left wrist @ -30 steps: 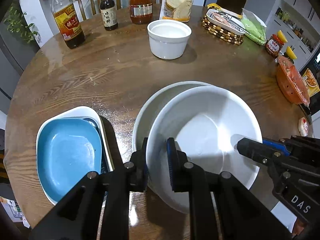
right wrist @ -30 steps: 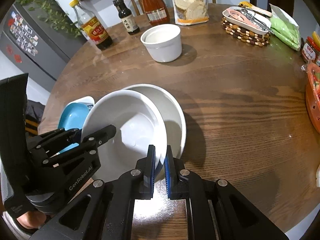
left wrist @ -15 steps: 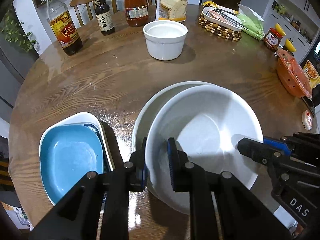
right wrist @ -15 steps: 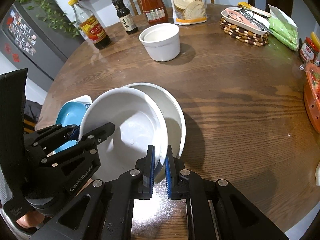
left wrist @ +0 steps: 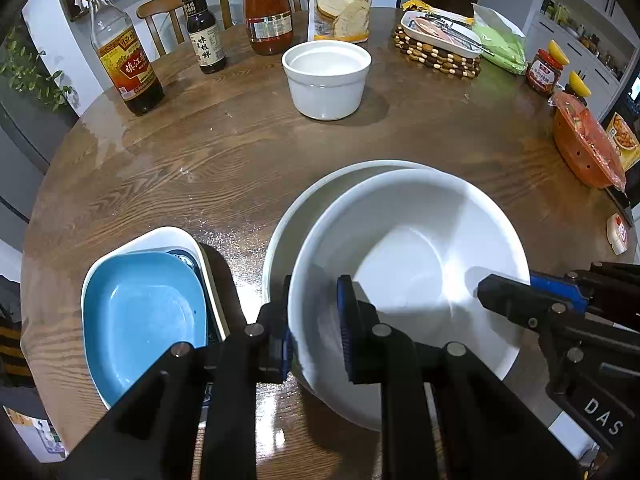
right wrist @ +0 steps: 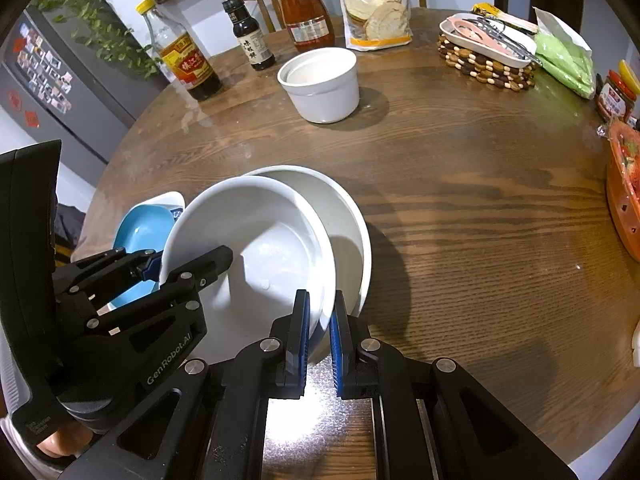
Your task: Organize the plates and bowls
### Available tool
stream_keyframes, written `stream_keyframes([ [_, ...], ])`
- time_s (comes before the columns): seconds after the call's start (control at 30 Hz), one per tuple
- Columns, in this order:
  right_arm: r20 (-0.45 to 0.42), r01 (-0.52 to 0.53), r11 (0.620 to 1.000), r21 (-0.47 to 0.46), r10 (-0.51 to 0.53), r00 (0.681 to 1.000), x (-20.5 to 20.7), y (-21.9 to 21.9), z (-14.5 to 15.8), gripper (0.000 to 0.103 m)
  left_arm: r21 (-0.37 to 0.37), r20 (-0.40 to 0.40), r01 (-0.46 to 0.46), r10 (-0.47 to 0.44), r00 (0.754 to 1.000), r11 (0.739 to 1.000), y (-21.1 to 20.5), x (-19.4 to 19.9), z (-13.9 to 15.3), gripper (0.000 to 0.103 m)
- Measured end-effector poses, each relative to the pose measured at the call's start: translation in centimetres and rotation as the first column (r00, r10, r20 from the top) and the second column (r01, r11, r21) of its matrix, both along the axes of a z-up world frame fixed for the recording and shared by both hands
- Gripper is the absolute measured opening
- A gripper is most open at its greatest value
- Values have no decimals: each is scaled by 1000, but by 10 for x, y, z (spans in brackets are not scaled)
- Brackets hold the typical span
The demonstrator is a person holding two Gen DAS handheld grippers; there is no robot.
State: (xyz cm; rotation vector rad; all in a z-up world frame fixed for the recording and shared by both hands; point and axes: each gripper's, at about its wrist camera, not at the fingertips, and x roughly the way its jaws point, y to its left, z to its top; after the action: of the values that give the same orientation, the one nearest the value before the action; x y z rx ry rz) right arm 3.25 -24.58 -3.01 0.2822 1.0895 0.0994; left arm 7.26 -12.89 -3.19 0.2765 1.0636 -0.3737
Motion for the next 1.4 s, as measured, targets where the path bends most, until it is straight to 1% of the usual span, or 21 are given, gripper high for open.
stream_keyframes([
  [0.93,-1,-1,1000,-1,1,1000,1,-1,0,10,14,11,6,-7,1000,1000,-4,-1,-1,21],
  [1.4,6,15,999,-30,-15,1000,0,1,3,10,29,21,16,-17,1000,999,-7,-1,-2,22],
])
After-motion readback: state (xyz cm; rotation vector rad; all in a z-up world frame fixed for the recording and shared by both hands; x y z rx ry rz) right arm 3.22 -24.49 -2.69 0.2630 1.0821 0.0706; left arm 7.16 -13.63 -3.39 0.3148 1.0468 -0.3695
